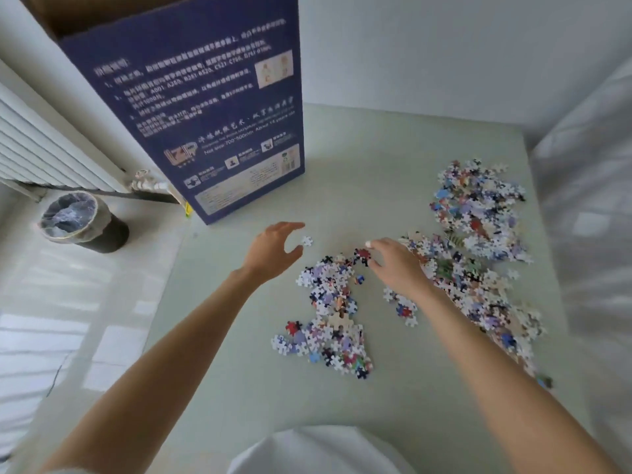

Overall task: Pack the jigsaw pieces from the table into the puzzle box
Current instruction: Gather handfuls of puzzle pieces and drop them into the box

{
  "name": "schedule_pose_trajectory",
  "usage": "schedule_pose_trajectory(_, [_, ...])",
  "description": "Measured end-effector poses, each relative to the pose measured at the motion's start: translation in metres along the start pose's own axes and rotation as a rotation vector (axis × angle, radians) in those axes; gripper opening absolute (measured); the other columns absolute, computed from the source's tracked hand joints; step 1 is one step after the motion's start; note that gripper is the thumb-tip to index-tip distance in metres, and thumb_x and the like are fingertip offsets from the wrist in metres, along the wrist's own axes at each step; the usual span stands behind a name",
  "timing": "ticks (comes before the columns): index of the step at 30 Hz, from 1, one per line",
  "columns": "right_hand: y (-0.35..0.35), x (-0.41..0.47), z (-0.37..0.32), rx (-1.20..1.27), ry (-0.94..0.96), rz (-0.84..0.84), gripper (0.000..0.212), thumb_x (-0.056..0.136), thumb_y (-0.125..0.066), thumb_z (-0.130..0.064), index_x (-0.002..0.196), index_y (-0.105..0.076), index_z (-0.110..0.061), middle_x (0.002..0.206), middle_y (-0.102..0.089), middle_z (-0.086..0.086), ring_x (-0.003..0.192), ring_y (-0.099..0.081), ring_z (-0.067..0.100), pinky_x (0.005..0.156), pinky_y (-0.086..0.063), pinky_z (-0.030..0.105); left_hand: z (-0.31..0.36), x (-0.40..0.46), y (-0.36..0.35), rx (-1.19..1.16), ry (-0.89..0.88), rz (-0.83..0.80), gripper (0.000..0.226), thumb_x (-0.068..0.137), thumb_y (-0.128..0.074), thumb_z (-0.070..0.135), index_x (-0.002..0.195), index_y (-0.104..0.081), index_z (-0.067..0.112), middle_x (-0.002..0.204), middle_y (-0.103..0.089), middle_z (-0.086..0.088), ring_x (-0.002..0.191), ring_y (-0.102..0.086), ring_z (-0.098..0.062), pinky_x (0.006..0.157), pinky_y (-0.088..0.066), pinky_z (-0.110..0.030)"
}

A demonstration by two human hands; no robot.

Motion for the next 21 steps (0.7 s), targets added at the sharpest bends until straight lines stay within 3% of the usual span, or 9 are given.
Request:
schedule_pose_trajectory(4, [-0.038,0.013,0.012,-0.028,-0.053,-0.126,0.059,0.091,-0.051,-0.012,0.144,-0.026,-0.011,0.152,-0.024,0.007,0.141,-0.019,0.022,0.115,-0.017,0.036,-0.006,0.023,-0.049,0.140,0.058,-0.246,0.071,0.090,-0.054,0.042,0.148,-0.019,0.020,0.156,-0.015,-0.004,0.143,-0.013,-0.024,0.113,-0.023,-0.041])
schedule_pose_trajectory(8, [-0.069,0.021,0.001,-0.103,-0.064,-0.205,0.066,0.090,-0.054,-0.023,0.146,-0.020,-0.015,0.156,-0.002,0.012,0.143,0.001,0.030,0.116,-0.001,0.044,-0.005,0.013,-0.079,0.239,0.022,-0.379,0.078,0.090,-0.043,0.057,0.149,-0.010,0.018,0.157,0.004,-0.006,0.144,0.003,-0.023,0.116,-0.011,-0.042])
schedule_pose_trajectory(11, [-0.084,0.001,-0.015,-0.107,0.085,-0.236,0.072,0.088,-0.056,-0.027,0.147,-0.018,-0.013,0.156,0.000,0.009,0.144,0.002,0.026,0.113,0.002,0.038,0.003,-0.017,-0.086,0.202,-0.024,-0.427,0.084,0.084,-0.041,0.067,0.149,-0.010,0.024,0.158,0.003,-0.001,0.145,0.001,-0.019,0.115,-0.015,-0.042])
schedule_pose_trajectory(15, [-0.097,-0.043,-0.016,-0.209,0.221,-0.353,0.109,0.071,-0.065,-0.060,0.148,-0.005,-0.010,0.156,0.010,0.007,0.143,0.009,0.024,0.111,0.008,0.036,0.013,-0.061,-0.086,0.255,-0.094,-0.478,0.107,0.066,-0.060,0.073,0.149,-0.009,0.028,0.157,-0.003,0.003,0.143,-0.008,-0.019,0.112,-0.024,-0.042])
schedule_pose_trajectory(17, [-0.105,-0.063,-0.010,-0.303,0.243,-0.391,0.124,0.062,-0.071,-0.063,0.148,0.001,-0.011,0.155,0.016,0.008,0.142,0.015,0.026,0.112,0.009,0.040,0.014,-0.078,-0.089,0.328,-0.109,-0.486,0.115,0.060,-0.068,0.070,0.149,-0.008,0.027,0.156,-0.005,0.002,0.142,-0.009,-0.021,0.111,-0.025,-0.042])
schedule_pose_trajectory(19, [-0.111,-0.075,-0.003,-0.362,0.255,-0.378,0.128,0.059,-0.074,-0.062,0.148,0.004,-0.013,0.155,0.016,0.007,0.142,0.015,0.027,0.114,0.006,0.042,0.016,-0.089,-0.094,0.349,-0.096,-0.475,0.123,0.055,-0.074,0.066,0.149,-0.006,0.026,0.154,-0.008,-0.001,0.140,-0.011,-0.023,0.110,-0.026,-0.041])
schedule_pose_trajectory(21, [-0.110,-0.080,-0.003,-0.356,0.271,-0.311,0.127,0.056,-0.075,-0.062,0.148,0.000,-0.016,0.156,0.002,0.006,0.142,0.000,0.027,0.115,-0.007,0.042,0.020,-0.101,-0.101,0.351,-0.076,-0.445,0.126,0.054,-0.077,0.063,0.149,-0.004,0.026,0.152,-0.012,-0.003,0.138,-0.015,-0.024,0.109,-0.028,-0.040])
Point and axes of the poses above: each hand's wrist, its own x-axis towards the middle knuckle, its own y-axis out of the back of the hand, z = x × y, the point moved 4 cm from there along x, towards the middle knuckle
